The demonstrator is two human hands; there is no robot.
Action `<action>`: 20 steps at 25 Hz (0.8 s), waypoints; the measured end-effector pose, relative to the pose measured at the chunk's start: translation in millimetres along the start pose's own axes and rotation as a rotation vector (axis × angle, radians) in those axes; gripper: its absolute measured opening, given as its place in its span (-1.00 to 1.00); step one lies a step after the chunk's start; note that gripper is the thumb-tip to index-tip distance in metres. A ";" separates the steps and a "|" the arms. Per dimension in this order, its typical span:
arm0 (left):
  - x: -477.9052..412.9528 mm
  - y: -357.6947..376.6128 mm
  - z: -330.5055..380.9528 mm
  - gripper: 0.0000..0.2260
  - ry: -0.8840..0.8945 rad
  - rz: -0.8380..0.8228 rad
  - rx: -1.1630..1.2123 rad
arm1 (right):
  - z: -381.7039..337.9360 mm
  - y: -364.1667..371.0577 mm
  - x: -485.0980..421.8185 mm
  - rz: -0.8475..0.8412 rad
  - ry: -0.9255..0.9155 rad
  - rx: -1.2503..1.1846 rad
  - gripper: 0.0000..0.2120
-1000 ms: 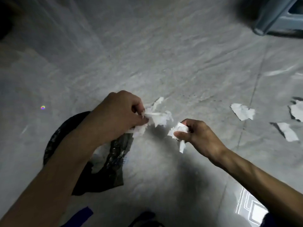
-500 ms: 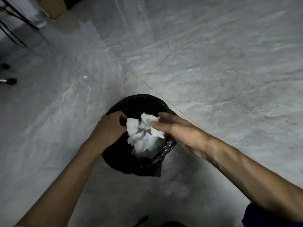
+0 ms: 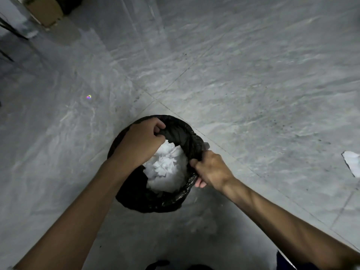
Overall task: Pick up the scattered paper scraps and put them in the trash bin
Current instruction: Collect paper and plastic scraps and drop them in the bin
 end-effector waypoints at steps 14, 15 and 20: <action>38.6 145.6 223.8 -0.76 0.474 -0.413 0.086 | 157.3 -177.2 123.2 0.316 0.132 -0.179 -0.77; 47.9 160.2 241.1 -0.77 0.507 -0.455 0.083 | 167.0 -181.4 133.6 0.282 0.130 -0.264 -0.77; 109.3 229.6 316.5 -0.78 0.656 -0.682 -0.007 | 236.7 -235.5 225.3 0.375 0.245 -0.375 -0.78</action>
Point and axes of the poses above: each hand's wrist, its own x-axis away from the middle knuckle, its own y-axis out of the palm, z = x × y, the point moved 2 cm from there along -x, towards the middle knuckle, and after that the axes turned 6 degrees about x, right-handed, at the moved point
